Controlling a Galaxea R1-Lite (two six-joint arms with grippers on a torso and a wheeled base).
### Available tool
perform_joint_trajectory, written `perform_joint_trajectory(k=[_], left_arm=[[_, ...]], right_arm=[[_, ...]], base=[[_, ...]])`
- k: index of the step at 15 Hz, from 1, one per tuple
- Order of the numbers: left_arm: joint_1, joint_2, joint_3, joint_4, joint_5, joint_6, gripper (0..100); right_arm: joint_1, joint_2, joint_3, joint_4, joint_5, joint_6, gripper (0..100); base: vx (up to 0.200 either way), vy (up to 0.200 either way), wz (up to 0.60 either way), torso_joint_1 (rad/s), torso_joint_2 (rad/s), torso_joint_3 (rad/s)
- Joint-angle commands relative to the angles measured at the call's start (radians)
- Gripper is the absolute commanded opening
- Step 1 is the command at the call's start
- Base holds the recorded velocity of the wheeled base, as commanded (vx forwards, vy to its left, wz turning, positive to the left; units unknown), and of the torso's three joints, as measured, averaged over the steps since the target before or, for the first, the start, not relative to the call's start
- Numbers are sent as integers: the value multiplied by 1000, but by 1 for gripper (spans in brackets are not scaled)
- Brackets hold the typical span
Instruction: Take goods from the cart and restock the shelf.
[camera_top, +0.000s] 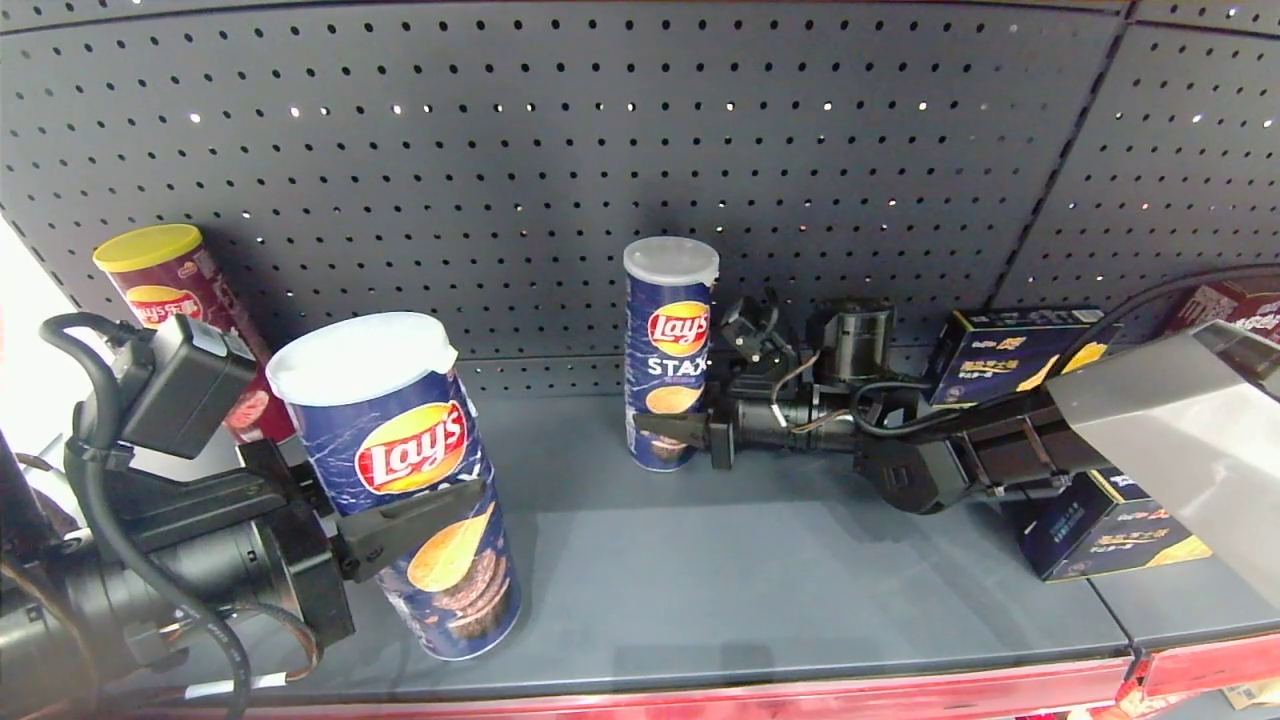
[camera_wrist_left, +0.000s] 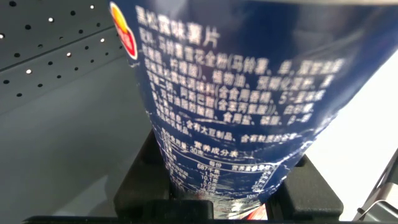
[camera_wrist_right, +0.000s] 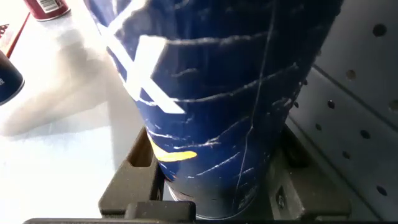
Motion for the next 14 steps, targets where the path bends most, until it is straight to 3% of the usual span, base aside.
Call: perform_joint_trajectory(k=[1,8,14], left_arm=[[2,0,0,0,0,0,0],[2,-2,1,1,3,-1,0],[17,1,-3,1,1,-6,0]], right_arm=[[0,-10,10,0,-1,0,0],[16,-178,169,-6,-56,-2,0],[97,-287,499,-221,-178,-11,0]], base=[[0,0,0,0,0,0],[0,0,0,0,0,0],[0,0,0,0,0,0]])
